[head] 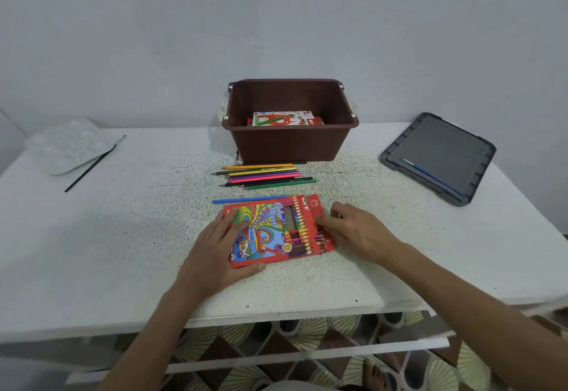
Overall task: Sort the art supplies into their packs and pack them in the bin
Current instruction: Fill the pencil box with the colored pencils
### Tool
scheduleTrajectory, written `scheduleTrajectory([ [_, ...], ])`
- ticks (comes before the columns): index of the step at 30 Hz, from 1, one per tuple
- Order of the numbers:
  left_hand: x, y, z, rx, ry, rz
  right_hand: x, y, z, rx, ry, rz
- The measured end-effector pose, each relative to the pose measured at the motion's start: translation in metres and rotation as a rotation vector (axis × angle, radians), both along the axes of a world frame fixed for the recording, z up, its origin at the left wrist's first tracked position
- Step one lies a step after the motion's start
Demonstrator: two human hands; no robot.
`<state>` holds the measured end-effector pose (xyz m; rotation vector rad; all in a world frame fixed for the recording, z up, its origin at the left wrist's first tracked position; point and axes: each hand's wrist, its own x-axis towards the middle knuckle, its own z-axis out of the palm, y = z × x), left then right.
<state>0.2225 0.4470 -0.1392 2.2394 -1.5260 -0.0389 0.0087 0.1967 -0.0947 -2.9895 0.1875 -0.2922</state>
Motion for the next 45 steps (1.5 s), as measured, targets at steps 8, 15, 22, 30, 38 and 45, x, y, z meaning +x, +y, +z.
scheduleTrajectory([
  [8,0.001,0.0,-0.002,0.006,-0.005,-0.002,-0.004,-0.011,-0.004,0.075,-0.044,-0.05],
  [15,0.001,0.0,-0.001,0.016,0.004,0.005,0.001,-0.003,-0.006,0.147,-0.081,-0.016],
  [22,0.001,0.0,-0.001,0.011,-0.007,-0.002,0.004,-0.005,-0.008,0.194,-0.022,-0.024],
  [30,0.001,0.0,-0.001,0.016,-0.006,0.005,0.02,-0.009,-0.002,0.223,-0.061,-0.161],
  [38,0.0,0.0,0.0,0.041,-0.008,0.017,0.072,-0.002,0.003,0.173,-0.095,-0.187],
  [45,0.0,-0.001,0.0,0.046,0.001,0.017,0.101,0.001,0.008,0.146,0.092,-0.175],
])
